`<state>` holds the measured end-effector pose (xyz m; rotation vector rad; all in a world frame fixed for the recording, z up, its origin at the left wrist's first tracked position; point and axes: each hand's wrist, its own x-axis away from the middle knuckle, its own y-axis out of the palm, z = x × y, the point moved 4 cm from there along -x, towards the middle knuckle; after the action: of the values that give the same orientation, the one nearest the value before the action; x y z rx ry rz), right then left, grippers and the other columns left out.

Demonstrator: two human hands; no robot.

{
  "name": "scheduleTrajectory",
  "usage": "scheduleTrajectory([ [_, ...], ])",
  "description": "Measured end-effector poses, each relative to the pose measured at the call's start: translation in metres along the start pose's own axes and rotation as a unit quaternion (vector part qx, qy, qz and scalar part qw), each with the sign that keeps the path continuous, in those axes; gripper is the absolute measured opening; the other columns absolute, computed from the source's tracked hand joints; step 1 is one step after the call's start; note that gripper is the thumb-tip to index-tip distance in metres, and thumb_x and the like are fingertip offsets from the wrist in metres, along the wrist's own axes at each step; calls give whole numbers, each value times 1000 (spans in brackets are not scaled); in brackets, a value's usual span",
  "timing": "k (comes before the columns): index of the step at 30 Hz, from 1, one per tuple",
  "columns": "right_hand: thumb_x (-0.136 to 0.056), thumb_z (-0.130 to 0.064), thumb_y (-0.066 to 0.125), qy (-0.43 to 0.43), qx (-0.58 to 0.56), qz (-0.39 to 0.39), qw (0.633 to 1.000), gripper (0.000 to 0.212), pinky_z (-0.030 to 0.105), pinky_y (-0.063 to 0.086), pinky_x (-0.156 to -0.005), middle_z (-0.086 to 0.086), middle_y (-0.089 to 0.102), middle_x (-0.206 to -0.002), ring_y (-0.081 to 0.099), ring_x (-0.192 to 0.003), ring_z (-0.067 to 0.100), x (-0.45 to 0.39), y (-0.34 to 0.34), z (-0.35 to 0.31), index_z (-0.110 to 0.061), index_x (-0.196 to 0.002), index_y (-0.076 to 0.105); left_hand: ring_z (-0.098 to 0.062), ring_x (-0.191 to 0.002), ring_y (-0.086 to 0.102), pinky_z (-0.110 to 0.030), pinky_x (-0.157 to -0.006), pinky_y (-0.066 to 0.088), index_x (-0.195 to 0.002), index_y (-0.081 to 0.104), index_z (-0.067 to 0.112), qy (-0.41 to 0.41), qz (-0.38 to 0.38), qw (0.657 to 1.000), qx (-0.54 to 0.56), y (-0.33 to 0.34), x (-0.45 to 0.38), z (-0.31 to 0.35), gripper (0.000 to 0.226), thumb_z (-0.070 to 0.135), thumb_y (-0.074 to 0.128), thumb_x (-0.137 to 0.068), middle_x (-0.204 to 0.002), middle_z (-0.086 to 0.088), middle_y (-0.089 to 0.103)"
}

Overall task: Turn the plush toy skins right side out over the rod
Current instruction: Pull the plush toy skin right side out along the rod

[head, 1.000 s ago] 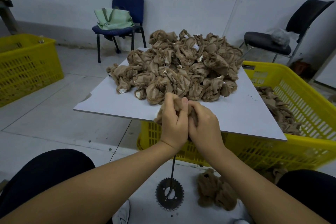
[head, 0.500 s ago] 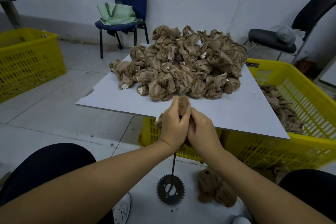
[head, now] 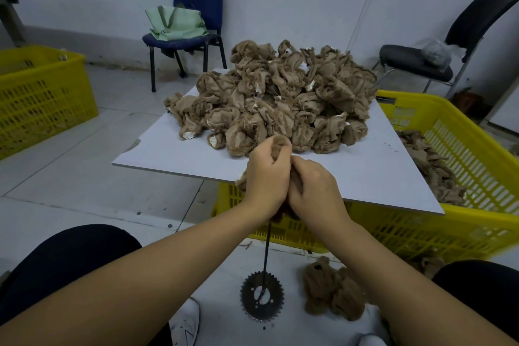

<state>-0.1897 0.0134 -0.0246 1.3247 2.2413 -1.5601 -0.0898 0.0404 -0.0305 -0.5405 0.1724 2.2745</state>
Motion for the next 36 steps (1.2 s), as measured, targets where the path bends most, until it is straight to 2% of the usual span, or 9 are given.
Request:
scheduleTrajectory([
  [6, -96, -3, 53, 35, -38, -30, 998, 17, 38, 49, -72, 9, 65, -89, 57, -81, 23, 7, 10, 4, -4, -109, 64, 0, -62, 55, -22, -62, 42, -76, 55, 36, -3, -3, 1000, -29, 0, 10, -17, 16, 27, 50, -88, -62, 19, 59],
  [10, -97, -5, 55, 15, -35, 0, 999, 18, 19, 40, -66, -5, 57, -85, 52, -78, 14, 8, 3, 1, -8, -112, 64, -1, -58, 49, -17, -59, 40, -72, 47, 31, 45, 18, 999, 2, 0, 13, -4, 25, 30, 52, -97, -61, 18, 52],
  [14, -92, -1, 59, -13, -40, 58, 997, 27, 11, 35, -70, -8, 59, -90, 51, -80, 9, 5, -11, -5, -10, -117, 66, -1, -55, 41, -14, -54, 35, -74, 40, 28, 106, 57, 991, 58, -2, 15, 18, 28, 30, 44, -102, -61, 18, 45],
  [16, -91, 0, 60, -23, -46, 63, 997, 28, 13, 40, -72, -4, 65, -93, 54, -82, 10, 4, -15, -5, -11, -117, 67, -1, -56, 40, -16, -54, 35, -75, 40, 27, 102, 66, 991, 64, -1, 17, 21, 28, 31, 43, -102, -61, 18, 44],
  [20, -93, -3, 60, -8, -50, 20, 998, 16, 34, 48, -65, 3, 65, -83, 57, -76, 20, 6, -4, 0, -9, -105, 68, -2, -54, 35, -22, -52, 33, -74, 38, 23, 59, 43, 995, 63, 5, 23, 6, 29, 28, 43, -103, -59, 15, 40],
  [26, -94, -4, 58, 21, -57, -17, 998, 10, 22, 35, -62, -1, 59, -78, 52, -72, 16, 8, 13, 9, -7, -99, 66, -8, -57, 44, -45, -54, 41, -78, 49, 14, 45, 22, 998, -38, 0, 18, -12, 34, 40, 43, -99, -60, 10, 45],
  [28, -94, -4, 58, 23, -60, -16, 998, 10, 20, 35, -62, -4, 57, -78, 52, -72, 15, 8, 11, 9, -8, -100, 66, -8, -57, 44, -43, -54, 41, -79, 50, 13, 40, 20, 998, -37, 1, 17, -12, 35, 42, 43, -98, -61, 9, 46],
  [32, -93, -5, 60, 3, -56, 11, 998, 13, 21, 37, -62, -8, 56, -79, 52, -72, 12, 11, 4, 6, -9, -104, 66, -6, -57, 42, -26, -55, 37, -75, 43, 26, 58, 18, 998, -1, 2, 20, -1, 29, 43, 44, -99, -62, 13, 46],
  [36, -91, -2, 60, -11, -90, 55, 994, 29, 36, 53, -71, 2, 69, -92, 62, -83, 19, 8, -7, 2, -10, -117, 68, -3, -57, 35, -26, -55, 35, -72, 39, 24, 69, 56, 993, 75, 0, 18, 16, 31, 38, 39, -100, -62, 14, 41],
])
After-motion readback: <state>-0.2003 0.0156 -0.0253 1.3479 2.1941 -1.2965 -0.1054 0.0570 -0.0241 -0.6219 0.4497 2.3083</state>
